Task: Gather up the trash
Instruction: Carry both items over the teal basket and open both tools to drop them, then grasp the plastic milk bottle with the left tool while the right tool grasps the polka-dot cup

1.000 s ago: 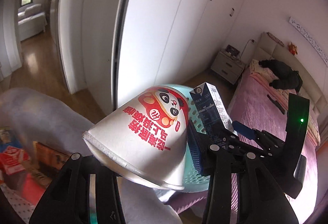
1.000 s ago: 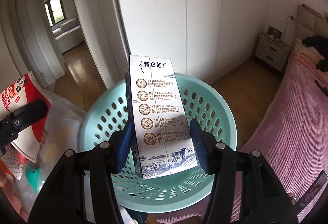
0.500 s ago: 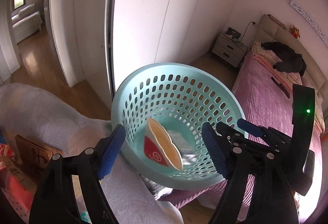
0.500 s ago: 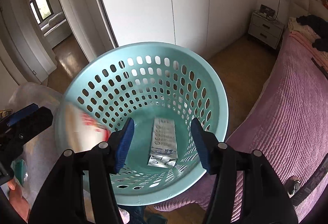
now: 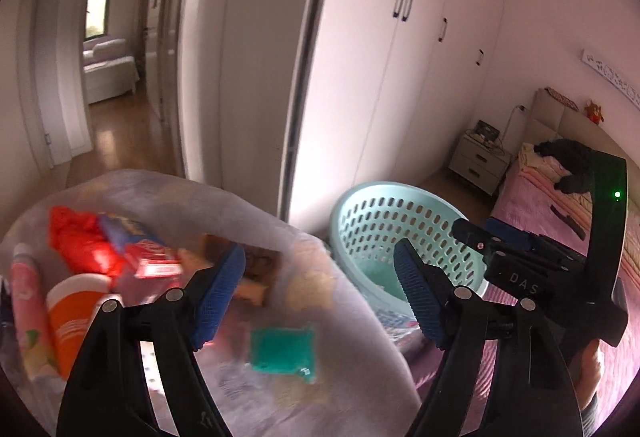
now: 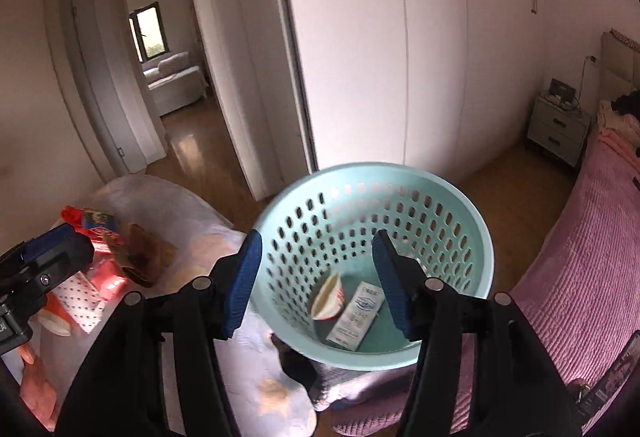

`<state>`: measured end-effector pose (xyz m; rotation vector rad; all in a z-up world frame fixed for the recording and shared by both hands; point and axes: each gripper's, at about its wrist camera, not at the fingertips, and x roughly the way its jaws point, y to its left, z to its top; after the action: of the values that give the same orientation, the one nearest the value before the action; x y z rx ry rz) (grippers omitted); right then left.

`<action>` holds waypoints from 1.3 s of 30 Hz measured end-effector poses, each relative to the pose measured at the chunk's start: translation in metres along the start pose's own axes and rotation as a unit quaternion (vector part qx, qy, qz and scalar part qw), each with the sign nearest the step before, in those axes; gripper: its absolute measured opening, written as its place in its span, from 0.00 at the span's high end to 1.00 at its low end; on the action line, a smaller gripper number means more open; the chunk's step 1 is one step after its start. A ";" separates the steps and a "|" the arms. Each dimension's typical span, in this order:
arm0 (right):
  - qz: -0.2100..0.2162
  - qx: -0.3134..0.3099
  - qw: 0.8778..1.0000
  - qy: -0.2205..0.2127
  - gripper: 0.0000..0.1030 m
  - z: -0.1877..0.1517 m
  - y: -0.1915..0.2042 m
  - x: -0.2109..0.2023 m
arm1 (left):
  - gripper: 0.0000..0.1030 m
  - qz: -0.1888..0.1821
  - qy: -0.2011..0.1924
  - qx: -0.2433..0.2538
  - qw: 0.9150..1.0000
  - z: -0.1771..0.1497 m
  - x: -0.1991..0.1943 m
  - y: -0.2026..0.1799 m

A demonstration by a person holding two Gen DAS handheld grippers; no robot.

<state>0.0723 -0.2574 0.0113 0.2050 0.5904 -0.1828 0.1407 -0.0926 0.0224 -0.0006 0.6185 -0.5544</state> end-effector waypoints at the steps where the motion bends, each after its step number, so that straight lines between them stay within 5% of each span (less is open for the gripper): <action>1: 0.010 -0.008 1.000 -0.008 0.47 0.001 0.011 -0.005 | 0.27 0.014 -0.012 -0.007 1.000 -0.001 -0.015 0.011; 9: 0.094 -0.097 0.990 -0.043 0.46 -0.001 0.099 -0.021 | 0.27 0.126 -0.054 -0.078 0.987 -0.023 -0.114 0.110; 12: 0.113 -0.131 0.984 -0.043 0.37 -0.010 0.131 -0.014 | 0.27 0.171 -0.042 -0.091 0.980 -0.038 -0.144 0.150; 17: 0.145 -0.160 0.976 0.000 0.37 -0.027 0.171 0.014 | 0.27 0.239 -0.001 -0.123 0.963 -0.074 -0.168 0.195; 30: 0.195 -0.223 0.951 0.085 0.37 -0.069 0.217 0.054 | 0.29 0.186 0.052 -0.209 0.959 -0.120 -0.150 0.233; 39: 0.190 -0.249 0.943 0.111 0.37 -0.079 0.231 0.070 | 0.43 0.169 0.087 -0.223 0.956 -0.127 -0.129 0.236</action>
<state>0.1403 -0.0238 -0.0600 -0.1558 0.7893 0.3697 0.1002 0.1931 -0.0491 -0.2706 0.8857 -0.0741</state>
